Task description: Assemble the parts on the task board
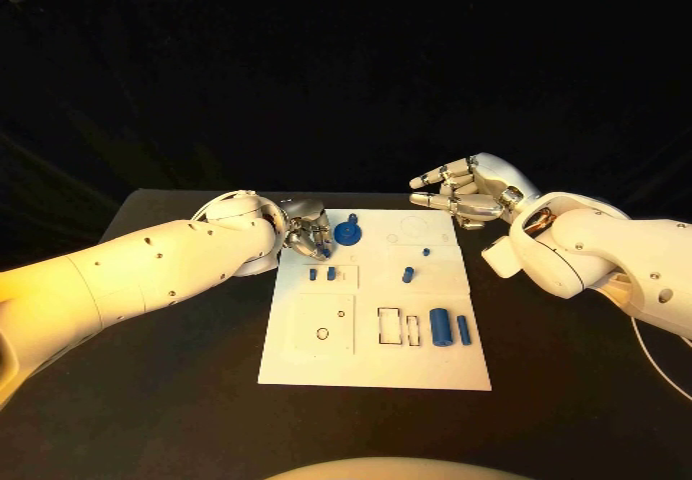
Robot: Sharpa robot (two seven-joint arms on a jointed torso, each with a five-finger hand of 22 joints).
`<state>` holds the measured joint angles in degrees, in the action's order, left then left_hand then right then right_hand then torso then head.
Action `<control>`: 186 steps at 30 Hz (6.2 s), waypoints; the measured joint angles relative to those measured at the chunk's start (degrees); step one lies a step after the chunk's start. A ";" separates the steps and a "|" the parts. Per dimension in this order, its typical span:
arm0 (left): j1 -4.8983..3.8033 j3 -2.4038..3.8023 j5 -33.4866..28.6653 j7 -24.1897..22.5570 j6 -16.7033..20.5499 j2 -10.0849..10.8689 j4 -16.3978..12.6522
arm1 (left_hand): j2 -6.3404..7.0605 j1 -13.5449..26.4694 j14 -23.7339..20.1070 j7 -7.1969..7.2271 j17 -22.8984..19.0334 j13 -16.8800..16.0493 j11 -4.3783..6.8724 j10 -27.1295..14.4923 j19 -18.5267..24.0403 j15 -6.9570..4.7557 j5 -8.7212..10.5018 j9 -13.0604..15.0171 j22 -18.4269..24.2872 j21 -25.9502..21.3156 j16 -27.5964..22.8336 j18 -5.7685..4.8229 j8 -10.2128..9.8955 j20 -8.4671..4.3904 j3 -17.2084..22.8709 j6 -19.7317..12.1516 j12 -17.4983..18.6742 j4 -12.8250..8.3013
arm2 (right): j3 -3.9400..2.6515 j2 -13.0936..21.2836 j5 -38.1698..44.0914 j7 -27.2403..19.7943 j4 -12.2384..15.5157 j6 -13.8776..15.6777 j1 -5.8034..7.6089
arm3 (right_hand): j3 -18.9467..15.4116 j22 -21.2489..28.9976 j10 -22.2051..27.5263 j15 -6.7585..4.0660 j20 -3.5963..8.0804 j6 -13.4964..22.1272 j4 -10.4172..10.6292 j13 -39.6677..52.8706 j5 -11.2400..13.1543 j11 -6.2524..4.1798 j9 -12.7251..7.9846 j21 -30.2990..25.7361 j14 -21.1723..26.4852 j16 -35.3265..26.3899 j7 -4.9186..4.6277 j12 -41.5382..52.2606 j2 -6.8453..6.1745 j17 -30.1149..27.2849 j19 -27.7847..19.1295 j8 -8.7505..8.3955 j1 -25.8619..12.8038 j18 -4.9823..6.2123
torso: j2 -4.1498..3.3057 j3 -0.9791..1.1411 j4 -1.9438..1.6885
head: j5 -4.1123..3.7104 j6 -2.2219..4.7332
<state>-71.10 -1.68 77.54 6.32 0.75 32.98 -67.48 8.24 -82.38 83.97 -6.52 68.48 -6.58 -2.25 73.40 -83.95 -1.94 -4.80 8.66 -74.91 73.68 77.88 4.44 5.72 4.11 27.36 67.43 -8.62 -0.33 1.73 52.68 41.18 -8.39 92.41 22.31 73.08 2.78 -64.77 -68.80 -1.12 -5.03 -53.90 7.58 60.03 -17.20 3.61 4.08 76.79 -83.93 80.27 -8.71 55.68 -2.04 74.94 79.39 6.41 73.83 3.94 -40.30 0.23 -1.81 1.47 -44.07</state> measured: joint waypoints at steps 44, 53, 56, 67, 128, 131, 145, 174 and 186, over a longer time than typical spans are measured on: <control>0.30 -0.08 0.72 1.59 -1.96 -0.86 1.28 | 2.39 3.31 0.02 -2.15 -1.96 -0.30 -1.72 -1.73 -0.20 0.83 0.45 -3.15 0.01 -1.44 -0.67 -0.01 -2.12 0.62 0.89 -10.56 3.13 -0.88 | 0.00 0.04 0.00 0.02 -0.15 -0.08 0.00 | -0.44 1.52 2.68 0.00 -0.07 0.41 0.21 -3.54 0.00 0.24 0.00 -1.22 0.00 -0.94 -0.14 -3.72 0.00 -0.03 -0.77 0.00 0.00 0.90 | 0.02 -0.03 0.01 | -0.18 -0.26; 0.25 0.01 0.66 1.60 -1.80 -0.47 1.85 | 2.40 3.32 0.01 -2.08 -2.10 -0.35 -1.94 -1.95 -0.20 0.83 0.45 -3.29 -0.04 -1.45 -0.67 -0.01 -2.11 0.62 0.89 -10.64 3.15 -0.88 | 0.01 0.03 0.00 0.23 -0.39 -0.41 0.00 | -0.50 2.74 3.74 0.00 -0.19 0.58 0.18 -5.16 0.00 0.15 0.00 -1.77 0.00 -1.55 0.03 -5.37 0.23 -0.28 -1.05 0.00 0.22 0.90 | 0.02 0.01 0.08 | -0.09 -0.16; 0.25 0.05 0.56 1.58 -1.60 -0.04 1.89 | 2.40 3.32 0.22 -2.07 -2.22 -0.34 -1.93 -1.95 0.00 1.03 0.45 -3.36 -0.04 -1.65 -0.67 -0.01 -2.11 0.82 1.07 -10.64 3.15 -1.06 | 0.01 0.03 0.17 0.75 -0.77 -0.83 0.00 | -0.46 4.53 6.53 0.00 -0.09 0.83 0.14 -9.06 0.00 0.25 0.00 -3.15 0.00 -2.82 0.22 -9.88 1.08 -1.45 -2.22 0.37 1.08 0.98 | 0.03 -0.01 0.07 | -0.16 -0.13; -0.69 1.03 -8.43 -0.61 3.43 6.46 -2.40 | 0.81 1.73 0.01 -1.92 -4.17 -1.18 -1.53 -0.50 1.32 1.12 0.45 -3.31 0.71 -6.53 -1.93 0.12 -0.14 0.78 3.77 -7.45 3.17 -3.08 | 0.01 -0.02 9.31 5.97 -4.58 -3.81 0.00 | 8.18 14.10 8.36 0.00 0.50 -3.25 -4.45 -30.74 4.88 0.12 0.07 -10.17 0.00 -11.12 0.92 -33.11 0.03 -9.49 -5.05 1.34 7.84 3.13 | 0.36 0.05 -0.11 | -0.04 0.39; 0.46 1.31 -82.62 -22.86 14.03 17.32 -20.92 | -0.71 6.55 -12.80 -2.90 -33.13 -3.62 -2.55 -3.79 14.14 2.15 -0.50 -4.19 23.21 -41.06 -23.09 5.37 0.45 2.04 -1.97 -6.98 -0.70 -0.91 | 0.20 -10.94 57.46 21.67 -13.86 -15.54 -4.98 | 21.91 15.70 4.78 0.00 0.49 -9.18 -7.03 -51.87 13.22 -0.10 0.15 -12.02 0.00 -15.21 1.97 -47.37 -3.16 -12.72 -3.13 -1.90 5.27 3.14 | 0.57 0.05 -0.17 | -2.00 1.23; 0.46 1.31 -82.61 -22.81 13.99 17.32 -20.92 | -0.70 6.55 -12.80 -2.98 -33.20 -3.64 -2.55 -3.79 14.14 2.15 -0.50 -4.19 23.21 -41.06 -23.09 5.37 0.45 2.04 -1.97 -7.06 -0.73 -0.90 | 0.19 -11.03 57.35 21.65 -13.96 -15.50 -4.99 | 22.25 15.57 4.63 0.00 0.41 -9.26 -7.04 -51.98 13.22 -0.16 0.17 -12.02 0.00 -15.21 2.05 -47.37 -3.16 -12.56 -3.05 -1.90 5.27 3.14 | 0.57 0.05 -0.15 | -1.96 1.15; 0.46 1.31 -82.55 -22.54 13.75 17.32 -20.88 | -0.69 6.09 -13.21 -2.97 -33.85 -3.73 -2.74 -3.99 14.14 2.14 -0.49 -4.19 23.54 -41.57 -23.64 5.36 0.45 2.04 -2.12 -7.06 -0.93 -1.05 | 0.13 -11.39 57.24 21.74 -14.28 -15.41 -5.07 | 23.49 13.53 1.26 -0.44 1.03 -12.62 -7.99 -53.43 13.55 -1.09 0.79 -10.86 0.00 -13.49 2.75 -47.11 -2.41 -10.81 -2.03 -1.18 4.98 3.13 | 0.61 0.04 -0.12 | -1.91 0.82; 0.46 1.30 -82.46 -21.53 13.15 17.39 -20.66 | -1.00 5.78 -13.63 -3.18 -34.68 -3.71 -2.75 -4.41 14.14 2.17 -0.49 -4.23 23.74 -41.85 -24.20 5.35 0.45 2.04 -2.27 -7.27 -1.17 -1.21 | -0.04 -8.46 55.60 22.57 -10.26 -9.71 -5.40 | 22.50 12.47 -0.48 -0.84 1.24 -13.75 -7.04 -54.46 14.25 -1.39 1.31 -10.20 0.00 -12.53 3.30 -47.49 -2.49 -9.97 -1.41 -0.67 2.32 3.13 | 0.62 0.05 -0.04 | -1.75 0.83; 0.46 1.29 -82.44 -21.12 13.04 17.54 -20.38 | -1.00 5.78 -14.04 -3.18 -35.10 -3.76 -2.76 -4.41 14.14 2.17 -0.49 -4.28 23.88 -42.08 -24.47 5.35 0.45 2.04 -2.43 -7.27 -1.17 -1.37 | -0.62 -5.30 53.73 22.59 -3.83 -8.38 -4.57 | 22.50 12.36 -0.88 -0.84 1.44 -13.75 -7.04 -54.70 14.26 -1.39 1.29 -9.97 0.01 -12.54 3.30 -47.93 -2.50 -9.92 -1.20 -0.74 2.32 3.13 | 0.62 0.05 -0.06 | -1.66 0.96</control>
<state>-70.64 -0.39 -4.90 -14.79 13.79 50.52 -87.86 7.24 -76.60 69.94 -9.70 33.38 -10.34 -5.01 68.99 -69.81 0.23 -5.29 4.39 -51.03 31.60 53.40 9.80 6.18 6.15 24.93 60.17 -9.78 -1.70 1.12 47.38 94.91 14.20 88.58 13.93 68.52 25.28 -52.41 -69.68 -1.97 -3.59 -67.65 0.54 5.33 -2.94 2.22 5.37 66.82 -83.92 67.73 -5.41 7.75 -4.54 65.02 78.19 5.67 76.15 7.07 -39.68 0.28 -1.87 -0.19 -43.11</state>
